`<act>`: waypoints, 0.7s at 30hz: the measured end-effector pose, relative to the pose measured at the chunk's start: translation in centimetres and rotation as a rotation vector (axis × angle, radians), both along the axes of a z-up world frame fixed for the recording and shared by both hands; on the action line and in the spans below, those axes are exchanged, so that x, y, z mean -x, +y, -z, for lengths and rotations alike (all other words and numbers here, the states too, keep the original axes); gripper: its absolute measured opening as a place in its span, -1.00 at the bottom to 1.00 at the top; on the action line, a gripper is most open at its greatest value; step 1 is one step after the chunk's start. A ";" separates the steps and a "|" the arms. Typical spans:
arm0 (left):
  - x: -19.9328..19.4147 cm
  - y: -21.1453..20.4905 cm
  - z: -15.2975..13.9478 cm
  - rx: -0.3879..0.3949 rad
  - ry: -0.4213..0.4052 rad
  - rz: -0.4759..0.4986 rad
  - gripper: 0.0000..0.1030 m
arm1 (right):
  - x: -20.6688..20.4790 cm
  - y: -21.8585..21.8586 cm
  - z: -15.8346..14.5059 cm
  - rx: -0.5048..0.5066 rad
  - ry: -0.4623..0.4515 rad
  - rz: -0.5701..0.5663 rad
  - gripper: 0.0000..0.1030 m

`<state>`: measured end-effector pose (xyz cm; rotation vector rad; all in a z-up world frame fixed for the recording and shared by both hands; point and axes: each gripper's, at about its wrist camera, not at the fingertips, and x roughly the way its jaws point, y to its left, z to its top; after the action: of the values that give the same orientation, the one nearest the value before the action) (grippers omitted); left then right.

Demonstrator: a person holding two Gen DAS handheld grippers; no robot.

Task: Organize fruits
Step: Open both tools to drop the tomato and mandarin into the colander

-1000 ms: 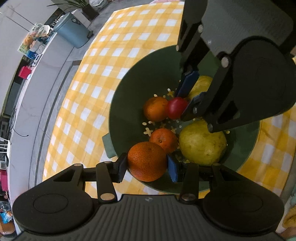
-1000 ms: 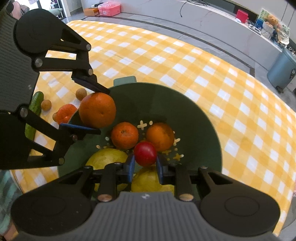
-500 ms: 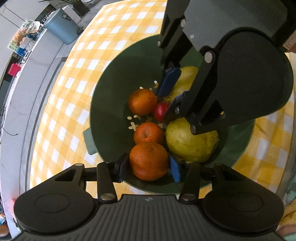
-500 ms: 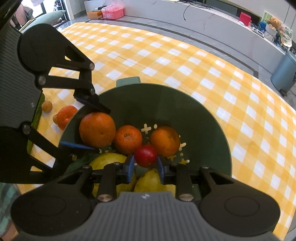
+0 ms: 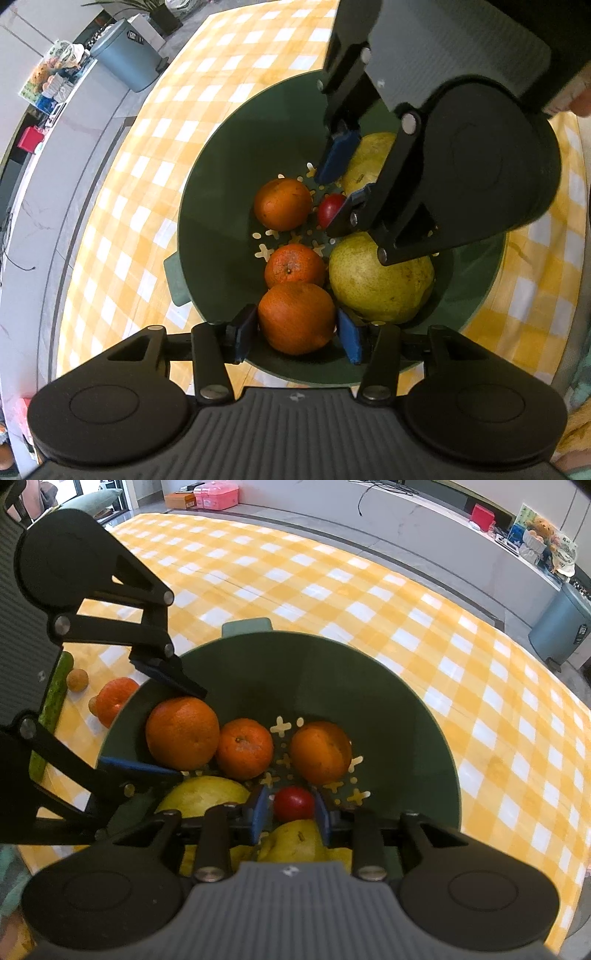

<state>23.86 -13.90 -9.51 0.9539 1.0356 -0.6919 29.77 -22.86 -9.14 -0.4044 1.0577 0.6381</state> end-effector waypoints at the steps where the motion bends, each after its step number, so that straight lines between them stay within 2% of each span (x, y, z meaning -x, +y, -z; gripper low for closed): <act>1: 0.1 0.0 0.0 -0.001 -0.004 0.000 0.15 | 0.0 0.0 0.0 0.004 -0.003 0.003 -0.35; 6: 0.4 0.1 -0.2 -0.001 -0.028 0.015 0.26 | 0.1 -0.2 -0.2 0.013 -0.013 0.019 -0.15; 13: 0.7 0.3 -0.3 0.009 -0.048 0.018 0.31 | 0.1 -0.5 -0.5 0.010 -0.021 0.038 0.02; 15: 0.9 0.3 -0.4 0.012 -0.057 0.024 0.38 | 0.3 -0.6 -0.8 0.007 -0.027 0.043 0.17; 17: 1.0 0.4 -0.7 0.023 -0.070 0.025 0.54 | 0.3 -0.7 -1.0 -0.004 -0.031 0.051 0.27; 21: 1.0 0.7 -1.7 0.060 -0.083 0.013 0.67 | 0.5 -0.6 -1.6 -0.011 -0.043 0.059 0.38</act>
<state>22.91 -13.21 -7.83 0.9307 0.9316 -0.6852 29.31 -23.44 -7.58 -0.3742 1.0209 0.5802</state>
